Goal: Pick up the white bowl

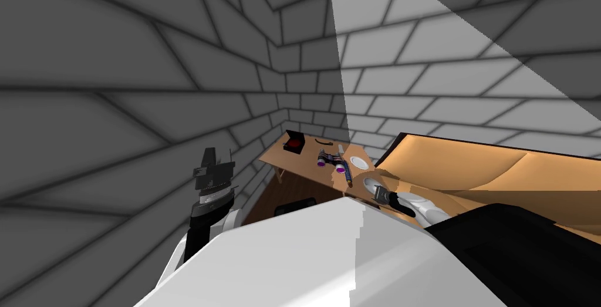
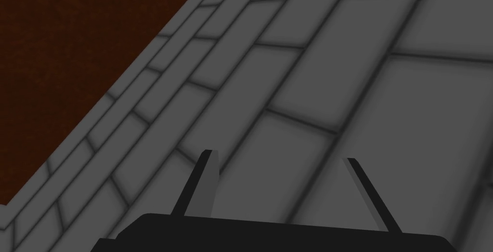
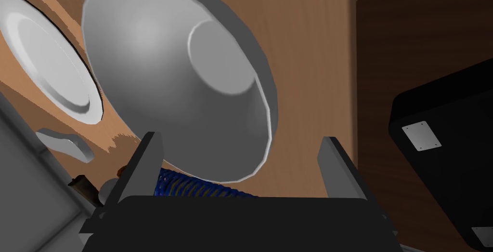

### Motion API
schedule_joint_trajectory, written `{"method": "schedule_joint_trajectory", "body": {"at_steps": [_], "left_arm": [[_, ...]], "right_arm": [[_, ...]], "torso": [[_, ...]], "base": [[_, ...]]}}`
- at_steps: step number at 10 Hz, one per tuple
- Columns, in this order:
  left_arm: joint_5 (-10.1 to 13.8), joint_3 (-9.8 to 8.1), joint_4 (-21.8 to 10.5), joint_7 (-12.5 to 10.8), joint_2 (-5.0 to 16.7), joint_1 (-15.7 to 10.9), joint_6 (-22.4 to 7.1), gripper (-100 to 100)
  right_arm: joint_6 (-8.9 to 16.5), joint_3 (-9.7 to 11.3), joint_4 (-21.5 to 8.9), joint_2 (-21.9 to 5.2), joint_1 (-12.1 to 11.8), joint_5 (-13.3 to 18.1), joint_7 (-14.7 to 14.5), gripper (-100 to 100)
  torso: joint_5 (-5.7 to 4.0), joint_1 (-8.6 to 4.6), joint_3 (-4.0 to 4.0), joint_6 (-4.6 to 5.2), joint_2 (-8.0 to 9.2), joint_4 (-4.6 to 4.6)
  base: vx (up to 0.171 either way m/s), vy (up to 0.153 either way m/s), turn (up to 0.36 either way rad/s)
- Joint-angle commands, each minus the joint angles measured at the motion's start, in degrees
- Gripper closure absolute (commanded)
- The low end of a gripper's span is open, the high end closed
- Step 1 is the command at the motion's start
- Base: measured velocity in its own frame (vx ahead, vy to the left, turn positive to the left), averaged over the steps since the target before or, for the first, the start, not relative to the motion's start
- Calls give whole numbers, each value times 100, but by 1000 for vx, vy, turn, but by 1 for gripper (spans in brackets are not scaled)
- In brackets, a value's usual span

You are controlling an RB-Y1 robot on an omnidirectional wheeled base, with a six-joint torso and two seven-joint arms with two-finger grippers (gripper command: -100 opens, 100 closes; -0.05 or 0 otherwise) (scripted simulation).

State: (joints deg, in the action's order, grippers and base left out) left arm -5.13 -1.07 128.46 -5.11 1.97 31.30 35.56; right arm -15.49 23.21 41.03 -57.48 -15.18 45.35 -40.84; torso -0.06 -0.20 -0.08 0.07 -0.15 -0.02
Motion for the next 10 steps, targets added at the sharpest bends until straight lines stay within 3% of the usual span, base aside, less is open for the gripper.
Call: {"method": "schedule_joint_trajectory", "body": {"at_steps": [1, 2, 3, 4, 5, 9, 10], "left_arm": [[0, 0, 0, 0, 0, 0, 0, 0], [0, 0, 0, 0, 0, 0, 0, 0], [0, 0, 0, 0, 0, -1, 0, 0], [0, 0, 0, 0, 0, -1, 0, 0], [0, 0, 0, 0, 0, 0, 0, 0], [0, 1, 0, 0, 0, 0, 0, 0], [0, 1, 0, 0, 0, 0, 0, 0]], "right_arm": [[0, 0, 0, 0, 0, 0, 0, 0], [128, 13, -39, 161, 44, 18, -42, -100], [206, 23, -63, 258, 70, 30, -68, -100], [108, -23, -105, 213, 69, 18, -88, -100], [111, -26, -124, 227, 81, 20, -107, 100], [106, -28, -122, 227, 80, 15, -97, 100], [106, -28, -122, 228, 80, 15, -96, 0]], "torso": [[0, 0, 0, 0, 0, 0], [4, 14, 4, 0, 6, 2], [2, 7, 5, -2, 7, 2], [-1, -6, 4, -2, 6, 2], [1, 4, 5, 0, 8, 2], [8, 24, 5, -3, 9, 1], [9, 25, 6, -3, 10, 2]], "base": [[4, -9, -5], [7, -43, 57], [9, -82, 67], [4, -40, 20], [1, -7, -1], [0, -1, -1], [0, 0, 0]]}}
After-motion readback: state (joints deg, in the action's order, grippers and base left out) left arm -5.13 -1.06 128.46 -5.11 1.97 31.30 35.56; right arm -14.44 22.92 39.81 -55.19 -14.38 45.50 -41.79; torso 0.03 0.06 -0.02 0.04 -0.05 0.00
